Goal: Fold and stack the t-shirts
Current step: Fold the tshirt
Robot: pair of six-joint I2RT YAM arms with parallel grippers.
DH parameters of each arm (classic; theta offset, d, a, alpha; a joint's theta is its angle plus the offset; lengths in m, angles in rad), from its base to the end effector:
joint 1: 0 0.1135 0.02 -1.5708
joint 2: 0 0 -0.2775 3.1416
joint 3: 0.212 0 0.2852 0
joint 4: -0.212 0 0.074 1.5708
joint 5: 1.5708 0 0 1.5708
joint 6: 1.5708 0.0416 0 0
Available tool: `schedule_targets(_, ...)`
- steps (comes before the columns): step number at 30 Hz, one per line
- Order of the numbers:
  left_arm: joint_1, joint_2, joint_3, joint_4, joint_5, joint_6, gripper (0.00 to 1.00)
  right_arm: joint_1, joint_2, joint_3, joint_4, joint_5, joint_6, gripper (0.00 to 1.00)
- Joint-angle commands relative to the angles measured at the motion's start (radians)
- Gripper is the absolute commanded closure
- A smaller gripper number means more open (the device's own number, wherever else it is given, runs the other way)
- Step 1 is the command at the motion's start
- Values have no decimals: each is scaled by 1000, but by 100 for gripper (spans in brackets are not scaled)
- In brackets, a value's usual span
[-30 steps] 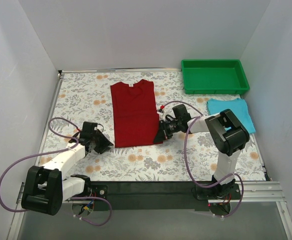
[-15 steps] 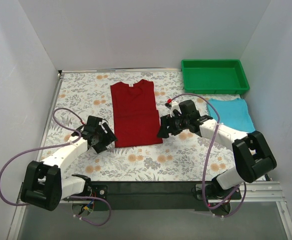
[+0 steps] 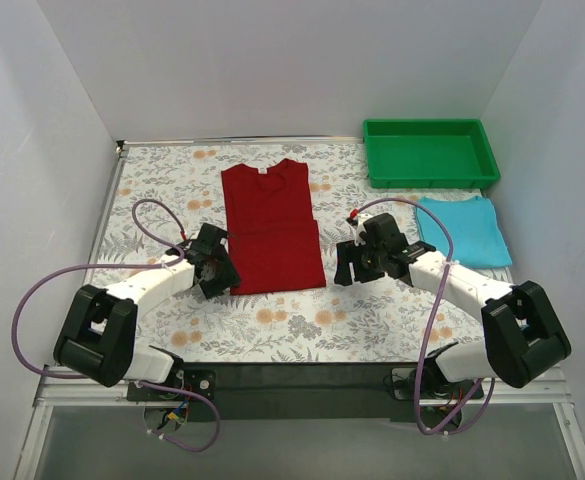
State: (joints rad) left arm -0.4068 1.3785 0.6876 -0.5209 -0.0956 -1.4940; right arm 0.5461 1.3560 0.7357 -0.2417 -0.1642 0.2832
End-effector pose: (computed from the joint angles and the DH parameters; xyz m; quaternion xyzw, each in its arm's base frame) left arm 0.2409 -0.0995 0.1464 -0.5156 0.8367 -0.1178 0.1419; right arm 0.2507 0.1603 0.1841 -0.1507 0.9229 0.2097 0.2856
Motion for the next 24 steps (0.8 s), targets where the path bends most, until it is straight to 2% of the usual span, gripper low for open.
schedule_targets(1,-24,30,30,-18,-58,18,55,12,-18,-6,-10,41,37,40)
schedule_targets(10,-63,111,53,-33,-73,31,57,83,67,60,-31,112,112,43)
schedule_targets(17,-92,125,9,-53,-56,-2,78,149,152,128,-51,160,189,43)
schedule_targets(22,-102,114,-8,-56,-50,-11,97,176,201,175,-56,185,218,43)
schedule_targets(24,-102,108,-16,-57,-47,-11,100,187,213,194,-61,199,226,43)
